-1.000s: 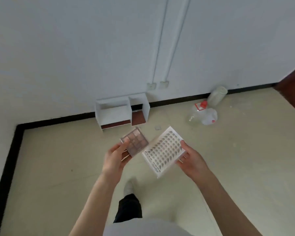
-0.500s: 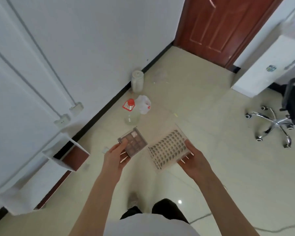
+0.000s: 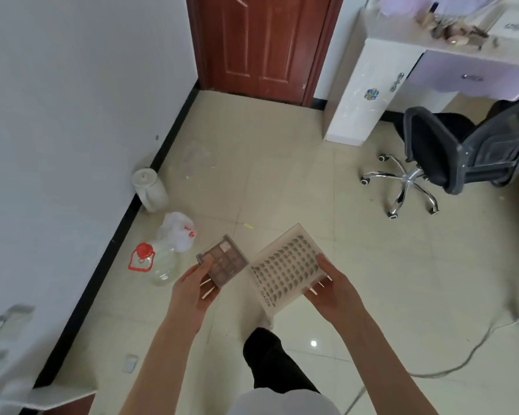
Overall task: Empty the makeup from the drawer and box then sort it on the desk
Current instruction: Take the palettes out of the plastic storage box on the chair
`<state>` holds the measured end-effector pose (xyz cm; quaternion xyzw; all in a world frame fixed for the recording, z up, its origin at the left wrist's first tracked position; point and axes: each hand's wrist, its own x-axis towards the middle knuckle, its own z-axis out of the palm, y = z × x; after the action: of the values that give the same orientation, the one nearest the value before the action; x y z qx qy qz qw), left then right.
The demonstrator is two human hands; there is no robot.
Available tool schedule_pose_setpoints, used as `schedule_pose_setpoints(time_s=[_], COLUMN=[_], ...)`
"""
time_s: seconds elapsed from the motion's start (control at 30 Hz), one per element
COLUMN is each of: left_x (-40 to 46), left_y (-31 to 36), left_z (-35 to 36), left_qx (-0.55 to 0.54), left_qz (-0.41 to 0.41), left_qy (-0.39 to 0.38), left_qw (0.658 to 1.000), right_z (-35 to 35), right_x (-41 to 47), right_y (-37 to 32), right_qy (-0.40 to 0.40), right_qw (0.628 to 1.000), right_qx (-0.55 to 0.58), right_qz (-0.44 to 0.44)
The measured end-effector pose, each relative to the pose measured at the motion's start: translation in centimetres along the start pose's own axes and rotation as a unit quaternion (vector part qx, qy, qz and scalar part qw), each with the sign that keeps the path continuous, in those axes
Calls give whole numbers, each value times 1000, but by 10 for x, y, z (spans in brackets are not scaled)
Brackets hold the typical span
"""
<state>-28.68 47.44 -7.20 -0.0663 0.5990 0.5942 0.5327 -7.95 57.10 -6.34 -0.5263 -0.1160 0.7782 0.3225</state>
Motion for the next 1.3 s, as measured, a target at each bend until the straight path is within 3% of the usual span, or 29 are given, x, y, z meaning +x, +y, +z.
schedule_pose_setpoints(time_s=[0.4,0.77,1.0,1.3], left_x=[129,310,391,482], left_y=[85,160,229,241], left_z=[250,460,608,762], left_qx=[107,166,211,219], left_qz=[-1,-19,2,-36], left_qy=[-109,-127,-170,-163], left_qw=[988,978,962,962], right_z=[26,65,102,82], right_x=[132,307,391,484], right_y=[-201,-378,-521,-660], right_qy=[0,85,90,124], right_qw=[997,988,979,963], right_qx=[23,91,104,191], right_qz=[-71,-96,-153,-143])
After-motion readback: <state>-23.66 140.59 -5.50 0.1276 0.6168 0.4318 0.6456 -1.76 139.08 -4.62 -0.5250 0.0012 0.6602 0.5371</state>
